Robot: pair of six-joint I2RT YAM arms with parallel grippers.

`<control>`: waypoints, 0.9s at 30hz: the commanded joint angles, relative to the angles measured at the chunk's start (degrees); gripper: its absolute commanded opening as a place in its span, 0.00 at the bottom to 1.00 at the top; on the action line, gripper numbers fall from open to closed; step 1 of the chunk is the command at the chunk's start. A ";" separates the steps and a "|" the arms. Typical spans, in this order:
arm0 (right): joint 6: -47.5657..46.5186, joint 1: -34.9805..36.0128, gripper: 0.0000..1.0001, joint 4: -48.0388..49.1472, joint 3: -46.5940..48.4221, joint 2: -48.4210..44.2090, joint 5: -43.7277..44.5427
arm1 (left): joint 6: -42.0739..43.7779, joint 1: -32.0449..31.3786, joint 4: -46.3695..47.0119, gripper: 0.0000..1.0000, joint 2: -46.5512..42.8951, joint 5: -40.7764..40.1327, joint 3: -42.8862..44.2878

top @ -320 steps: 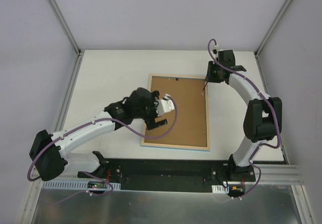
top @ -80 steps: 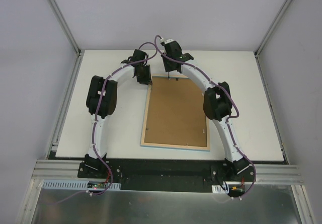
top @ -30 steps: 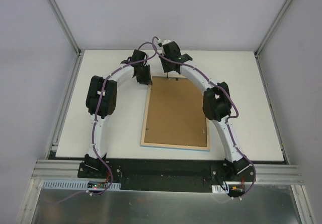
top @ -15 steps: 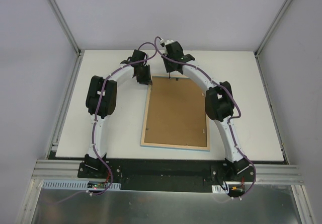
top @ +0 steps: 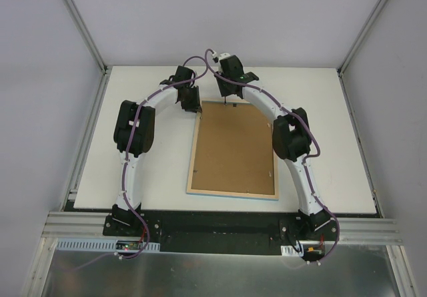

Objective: Take the photo out of the frame
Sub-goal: Release the photo frame item from the photo frame.

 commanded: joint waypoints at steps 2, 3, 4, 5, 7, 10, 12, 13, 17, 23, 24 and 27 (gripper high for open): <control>-1.82 -0.92 0.01 -2.05 -1.74 -4.03 0.68 | -1.02 0.35 -7.29 0.00 0.47 -0.25 -2.60; -1.99 -1.10 0.01 -2.05 -1.92 -4.21 0.68 | -1.02 0.35 -7.29 0.00 0.39 -0.25 -2.60; -2.00 -1.10 0.01 -2.05 -2.18 -4.38 0.68 | -1.11 0.35 -7.29 0.00 0.47 -0.25 -2.60; -2.17 -1.19 0.01 -2.05 -2.36 -4.47 0.51 | -1.11 0.35 -7.29 0.00 0.39 -0.42 -2.60; -2.35 -1.27 0.01 -2.05 -2.71 -4.74 0.33 | -1.19 0.44 -7.37 0.00 0.30 -0.43 -2.60; -2.35 -1.45 0.01 -2.05 -3.15 -4.91 -0.02 | -1.20 0.44 -7.37 0.00 0.30 -0.34 -2.69; -2.26 -1.54 0.01 -2.05 -3.41 -4.91 -0.46 | -1.28 0.44 -7.29 0.00 0.30 -0.25 -2.69; -2.26 -1.54 0.01 -1.96 -3.59 -5.00 -0.81 | -1.20 0.44 -7.29 0.00 0.30 -0.16 -2.69; -2.08 -1.54 0.01 -2.05 -3.59 -5.00 -3.44 | -1.28 0.44 -7.37 0.00 0.30 0.01 -2.78; -2.61 -1.36 0.01 -2.75 -3.42 -5.18 -9.16 | -1.28 0.44 -7.29 0.00 0.12 0.28 -2.78; -2.79 -1.27 0.01 -3.01 -3.42 -5.18 -9.51 | -1.28 0.44 -7.29 0.00 0.12 0.19 -2.78; -3.75 -1.19 0.01 -3.63 -3.94 -5.35 -10.74 | -1.37 0.44 -7.29 0.00 0.21 0.19 -2.78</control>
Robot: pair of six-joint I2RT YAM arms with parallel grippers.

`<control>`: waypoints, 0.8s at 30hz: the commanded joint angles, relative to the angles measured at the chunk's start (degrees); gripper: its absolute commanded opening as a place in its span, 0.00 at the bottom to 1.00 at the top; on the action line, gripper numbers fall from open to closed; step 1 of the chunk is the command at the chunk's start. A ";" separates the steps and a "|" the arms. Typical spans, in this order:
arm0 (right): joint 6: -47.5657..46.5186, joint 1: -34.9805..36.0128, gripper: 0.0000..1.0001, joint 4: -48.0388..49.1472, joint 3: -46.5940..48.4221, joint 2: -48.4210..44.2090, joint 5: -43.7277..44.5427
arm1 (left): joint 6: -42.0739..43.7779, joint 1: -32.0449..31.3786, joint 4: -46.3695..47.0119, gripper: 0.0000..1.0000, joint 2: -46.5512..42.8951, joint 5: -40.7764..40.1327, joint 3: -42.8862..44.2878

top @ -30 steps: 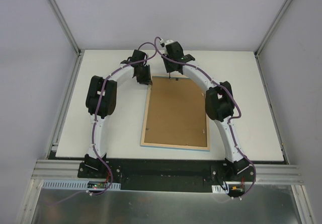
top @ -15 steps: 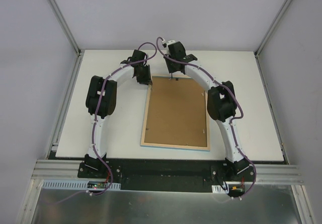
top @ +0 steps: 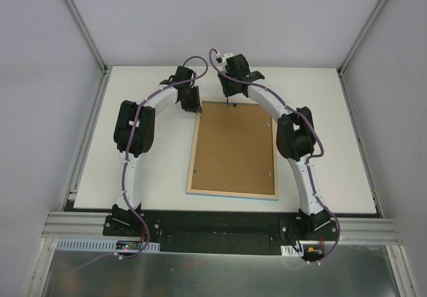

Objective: Take the photo out of the frame
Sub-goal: Release the photo frame item from the photo frame.

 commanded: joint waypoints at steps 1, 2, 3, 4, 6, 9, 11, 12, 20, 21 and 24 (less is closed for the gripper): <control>-1.52 0.58 0.01 -3.72 -1.49 -3.69 -5.04 | -1.15 0.44 -7.29 0.00 0.12 0.10 -2.78; -1.79 0.58 0.01 -3.89 -1.84 -3.87 -5.21 | -1.15 0.44 -7.29 0.00 0.12 0.01 -2.78; -2.05 0.67 0.01 -3.90 -2.37 -4.22 -5.48 | -1.15 0.44 -7.37 0.00 0.12 0.01 -2.78; -2.31 0.76 0.01 -3.90 -2.72 -4.39 -5.65 | -1.15 0.44 -7.37 0.00 0.12 0.19 -2.78; -2.84 0.85 0.01 -3.89 -3.16 -4.75 -5.74 | -1.24 0.44 -7.29 0.00 0.30 0.19 -2.69; -3.20 0.94 0.01 -4.07 -3.25 -4.92 -5.39 | -1.33 0.44 -7.29 0.00 0.47 0.28 -2.60; -3.20 0.94 0.01 -3.72 -3.25 -4.92 -4.61 | -1.24 0.44 -7.29 0.00 0.48 0.45 -2.60; -3.20 0.94 0.01 -3.46 -3.08 -5.01 -3.82 | -1.24 0.44 -7.37 0.00 0.47 0.45 -2.51; -5.57 0.67 0.01 -1.70 -0.62 -8.17 5.06 | -0.71 0.44 -7.29 0.00 -0.05 0.63 -2.25; -5.57 0.67 0.01 -1.52 -0.62 -8.96 5.77 | -0.71 0.44 -7.29 0.00 -0.05 0.54 -2.25; -4.43 0.41 0.01 -1.61 -2.02 -11.94 4.73 | -0.63 0.44 -7.29 0.00 -0.23 0.80 -1.99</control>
